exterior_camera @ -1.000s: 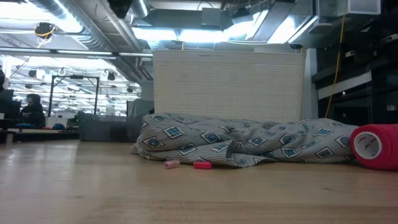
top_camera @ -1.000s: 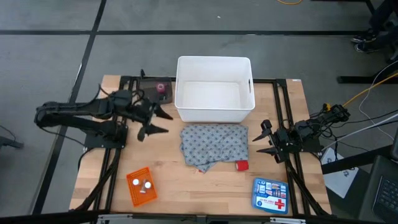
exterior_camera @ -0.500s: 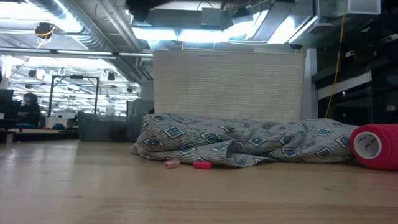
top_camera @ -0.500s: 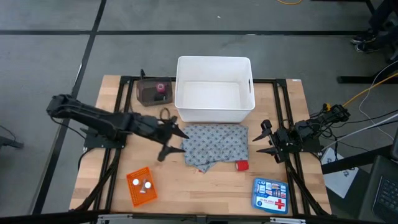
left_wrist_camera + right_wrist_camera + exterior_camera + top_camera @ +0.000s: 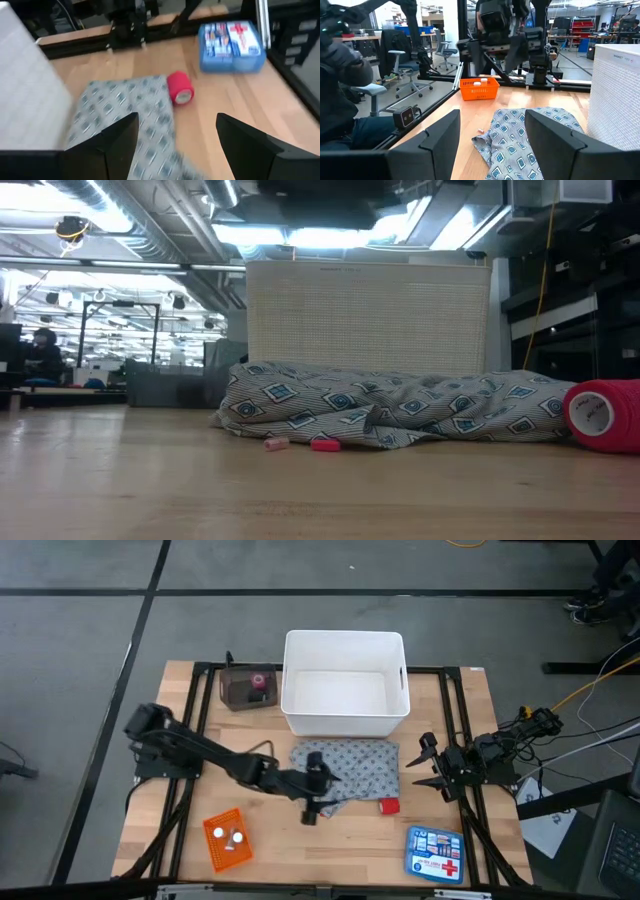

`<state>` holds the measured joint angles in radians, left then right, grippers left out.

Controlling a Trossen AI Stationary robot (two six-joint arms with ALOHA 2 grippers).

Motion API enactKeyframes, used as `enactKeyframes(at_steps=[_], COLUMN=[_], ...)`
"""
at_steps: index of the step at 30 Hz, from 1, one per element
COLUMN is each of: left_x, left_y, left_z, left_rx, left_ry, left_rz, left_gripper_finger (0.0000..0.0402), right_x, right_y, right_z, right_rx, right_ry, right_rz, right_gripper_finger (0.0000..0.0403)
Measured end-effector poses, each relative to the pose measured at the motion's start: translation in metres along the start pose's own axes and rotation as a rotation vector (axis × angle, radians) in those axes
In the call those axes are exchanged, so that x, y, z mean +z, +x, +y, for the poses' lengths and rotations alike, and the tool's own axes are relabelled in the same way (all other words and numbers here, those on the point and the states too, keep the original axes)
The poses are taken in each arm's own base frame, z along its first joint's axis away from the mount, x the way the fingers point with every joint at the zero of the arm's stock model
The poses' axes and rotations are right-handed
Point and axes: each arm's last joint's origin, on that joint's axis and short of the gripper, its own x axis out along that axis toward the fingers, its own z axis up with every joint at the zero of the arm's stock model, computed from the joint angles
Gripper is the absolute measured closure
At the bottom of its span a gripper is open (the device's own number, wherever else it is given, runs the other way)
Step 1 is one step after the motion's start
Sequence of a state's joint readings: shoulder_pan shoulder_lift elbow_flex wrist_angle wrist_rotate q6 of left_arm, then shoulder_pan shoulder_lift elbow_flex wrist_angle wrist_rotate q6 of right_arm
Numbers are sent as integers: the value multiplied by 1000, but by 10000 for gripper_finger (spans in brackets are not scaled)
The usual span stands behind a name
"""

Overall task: Pick & Place Medicine items
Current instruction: Put the red bandage into the black bin

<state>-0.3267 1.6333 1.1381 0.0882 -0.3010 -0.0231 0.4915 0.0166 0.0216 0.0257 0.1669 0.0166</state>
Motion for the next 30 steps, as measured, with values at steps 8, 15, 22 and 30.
enactKeyframes(at_steps=[8,15,22,30], left_x=[9,4,0,-15], left_y=[53,96,131,164], left_z=[-17,-26,-24,-27], left_rx=[-5,92,111,61], left_ry=[-39,-95,-108,-147], left_rz=[-25,-126,-131,-103], left_gripper_finger=[139,139,139,139], right_x=[0,0,0,0], right_y=[0,0,0,0], right_z=[0,0,0,0], right_rx=[0,0,0,2], right_ry=[0,0,0,0], right_rz=[0,0,0,0], right_gripper_finger=[179,179,179,179])
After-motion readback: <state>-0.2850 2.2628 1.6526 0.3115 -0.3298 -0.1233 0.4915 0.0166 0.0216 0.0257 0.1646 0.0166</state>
